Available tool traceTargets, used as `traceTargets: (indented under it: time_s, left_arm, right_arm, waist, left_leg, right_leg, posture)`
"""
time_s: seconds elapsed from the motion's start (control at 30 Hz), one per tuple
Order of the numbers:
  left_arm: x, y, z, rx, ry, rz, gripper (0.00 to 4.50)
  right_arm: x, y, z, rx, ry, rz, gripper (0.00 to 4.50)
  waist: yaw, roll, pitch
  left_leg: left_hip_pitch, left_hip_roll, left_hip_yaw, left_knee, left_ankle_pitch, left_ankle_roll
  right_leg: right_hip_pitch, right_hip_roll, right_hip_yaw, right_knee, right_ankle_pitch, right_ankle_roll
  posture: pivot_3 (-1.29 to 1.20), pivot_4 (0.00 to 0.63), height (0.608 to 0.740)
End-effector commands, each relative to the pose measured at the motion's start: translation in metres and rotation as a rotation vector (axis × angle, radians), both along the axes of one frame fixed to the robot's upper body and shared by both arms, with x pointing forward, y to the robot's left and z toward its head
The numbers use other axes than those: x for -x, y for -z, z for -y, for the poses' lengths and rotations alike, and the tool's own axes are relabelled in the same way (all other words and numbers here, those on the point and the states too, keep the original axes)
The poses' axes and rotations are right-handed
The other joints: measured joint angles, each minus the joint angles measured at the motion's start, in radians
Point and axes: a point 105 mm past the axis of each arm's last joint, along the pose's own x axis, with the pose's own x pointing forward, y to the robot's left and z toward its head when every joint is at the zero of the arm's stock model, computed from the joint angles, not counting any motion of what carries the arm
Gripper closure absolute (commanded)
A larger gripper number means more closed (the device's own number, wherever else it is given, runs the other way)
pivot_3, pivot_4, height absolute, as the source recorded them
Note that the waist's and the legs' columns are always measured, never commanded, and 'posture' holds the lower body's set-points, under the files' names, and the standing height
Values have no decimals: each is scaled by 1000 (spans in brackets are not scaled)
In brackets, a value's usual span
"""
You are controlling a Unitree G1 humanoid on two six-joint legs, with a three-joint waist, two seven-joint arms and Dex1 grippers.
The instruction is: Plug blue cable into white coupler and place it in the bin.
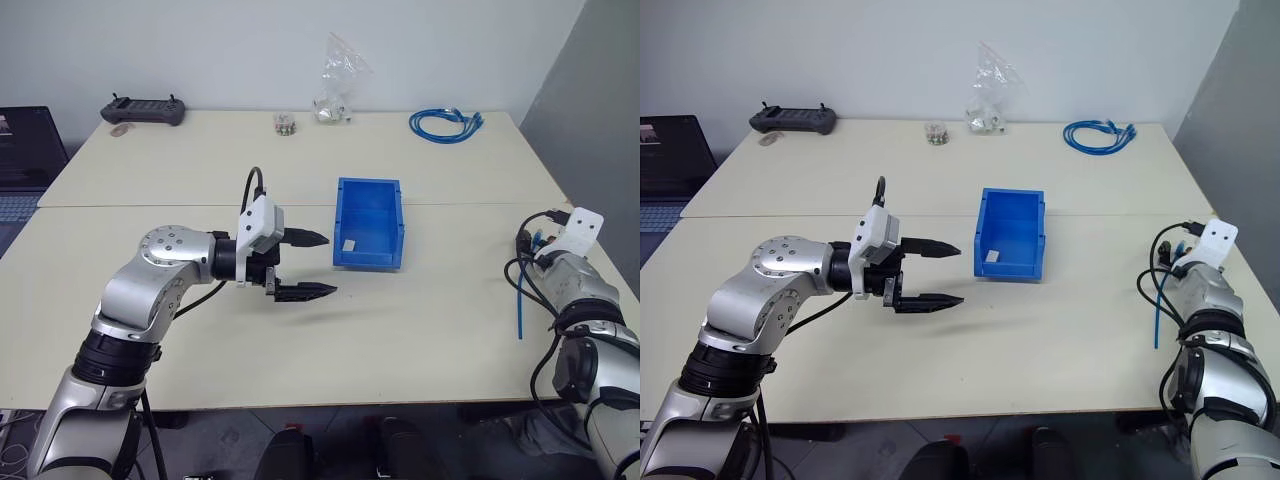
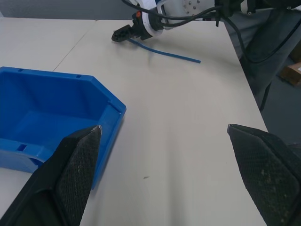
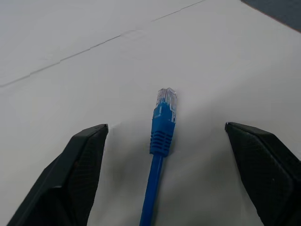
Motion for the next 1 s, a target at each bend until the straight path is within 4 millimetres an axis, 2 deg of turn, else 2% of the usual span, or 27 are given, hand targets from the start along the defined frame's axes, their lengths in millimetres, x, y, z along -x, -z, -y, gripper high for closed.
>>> traceTargets:
  time_s: [0.03, 0.2, 0.47, 0.6, 0.77, 0.83, 0.9, 1.0]
  left_arm:
    - [0, -9, -2, -24, 25, 50, 0]
    - [-4, -11, -3, -30, 19, 62, 0]
    - [-4, -10, -3, -40, 20, 62, 0]
    - [-5, -12, -3, -38, 18, 64, 0]
    - [-2, -9, -2, -28, 4, 59, 0]
    - [6, -5, -3, -3, -31, 51, 0]
    - [19, 1, -5, 24, -81, 38, 0]
    - [39, 11, -14, 72, -213, 43, 0]
  right_arm:
    - [-7, -6, -9, 6, -43, 19, 1237]
    - [-10, -5, -17, 27, -63, 16, 2539]
    - [-12, 0, -24, 35, -85, 7, 4337]
    - [-12, 0, -25, 65, -102, 3, 4375]
    - [-13, -6, -30, 241, -204, -7, 4375]
    - [-12, -19, -46, 464, -419, 12, 4375]
    - [0, -27, -75, 646, -716, 39, 4375]
    - [38, -29, -110, 766, -1109, 40, 4375]
  waist:
    - [-2, 0, 0]
    - [-3, 0, 0]
    - [-3, 0, 0]
    - [-3, 0, 0]
    - [-3, 0, 0]
    - [-3, 0, 0]
    - [-1, 2, 0]
    - [0, 2, 1]
  left_leg:
    - [0, 0, 0, 0, 0, 0]
    - [1, 1, 0, 0, 0, 0]
    - [1, 1, 0, 0, 0, 0]
    - [1, 1, 0, 0, 0, 0]
    - [1, 1, 0, 0, 0, 0]
    - [1, 1, 0, 0, 0, 0]
    - [0, 1, 0, 0, 0, 0]
    - [-4, 1, -1, 0, 0, 0]
  right_leg:
    - [0, 0, 0, 0, 0, 0]
    - [0, 0, 0, 1, 0, 0]
    - [0, 0, 1, 1, 0, 0]
    - [0, 0, 0, 1, 0, 0]
    - [0, 0, 1, 1, 0, 0]
    - [0, 0, 1, 1, 0, 0]
    - [0, -2, 1, 1, 0, 0]
    - [-5, -4, 1, 1, -1, 1]
  posture:
    - [0, 150, 740]
    - [0, 150, 740]
    - [0, 150, 740]
    - [0, 150, 740]
    - [0, 150, 740]
    - [0, 150, 740]
    - [0, 150, 740]
    - [0, 150, 740]
